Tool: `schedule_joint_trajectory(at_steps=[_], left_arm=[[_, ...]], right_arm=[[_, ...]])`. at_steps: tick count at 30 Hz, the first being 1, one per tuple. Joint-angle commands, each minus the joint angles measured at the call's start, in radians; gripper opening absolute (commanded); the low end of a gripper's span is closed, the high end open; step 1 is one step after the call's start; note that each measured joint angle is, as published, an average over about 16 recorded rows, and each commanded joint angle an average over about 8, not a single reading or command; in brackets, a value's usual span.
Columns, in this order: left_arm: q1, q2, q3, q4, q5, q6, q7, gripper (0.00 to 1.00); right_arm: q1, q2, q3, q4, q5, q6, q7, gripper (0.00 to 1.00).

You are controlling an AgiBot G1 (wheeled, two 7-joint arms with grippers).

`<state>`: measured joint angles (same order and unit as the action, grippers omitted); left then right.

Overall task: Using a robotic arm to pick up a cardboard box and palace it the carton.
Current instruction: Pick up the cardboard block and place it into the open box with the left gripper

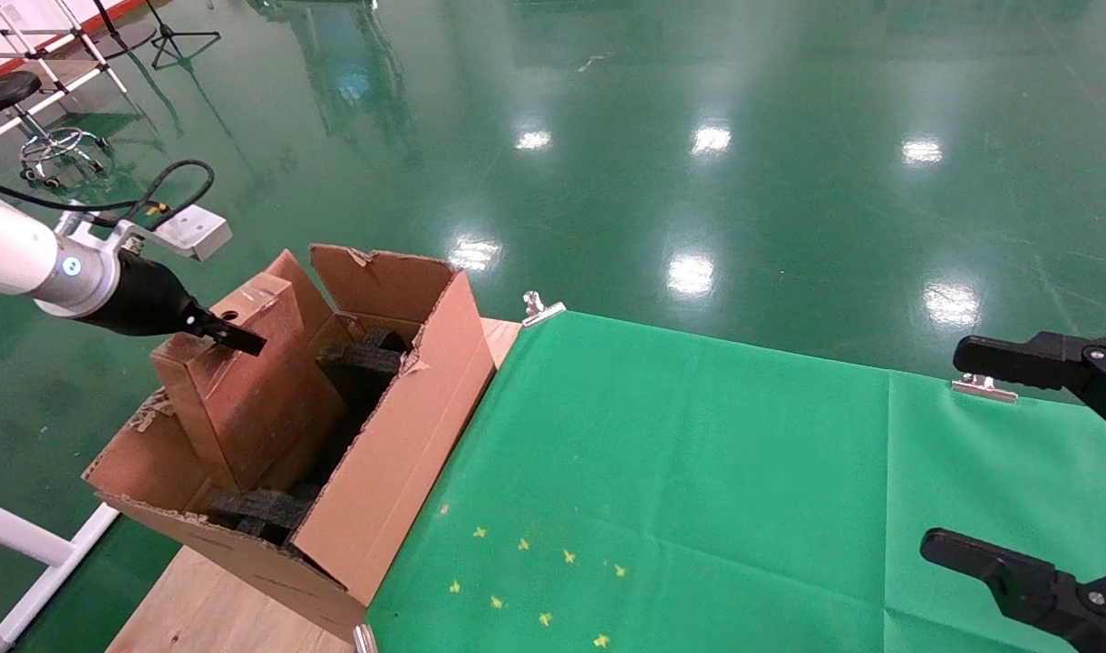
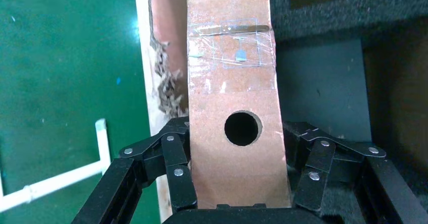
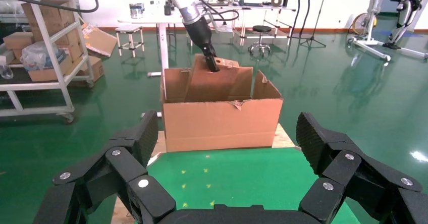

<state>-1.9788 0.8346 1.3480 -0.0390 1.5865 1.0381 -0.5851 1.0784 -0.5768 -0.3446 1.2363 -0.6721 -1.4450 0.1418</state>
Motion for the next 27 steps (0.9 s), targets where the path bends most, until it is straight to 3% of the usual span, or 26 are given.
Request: schedule_joint_trajectory(at_steps=[1,11,27], left_arm=[[0.004,-0.005,-0.009,0.002,-0.014,-0.010,0.015,0.00],[0.042,0.009,-0.026,0.031,-0.038,-0.065,0.006,0.00],[0.136,-0.001,-0.029,0.064,-0.041,-0.030,-0.042,0.00]], right_arm=[[0.000,0.000,0.000,0.000,0.000,0.000,0.000,1.00],[0.000,0.000,0.000,0.000,0.000,0.000,0.000,1.00],[0.000,0.000,0.000,0.000,0.000,0.000,0.000,1.00]])
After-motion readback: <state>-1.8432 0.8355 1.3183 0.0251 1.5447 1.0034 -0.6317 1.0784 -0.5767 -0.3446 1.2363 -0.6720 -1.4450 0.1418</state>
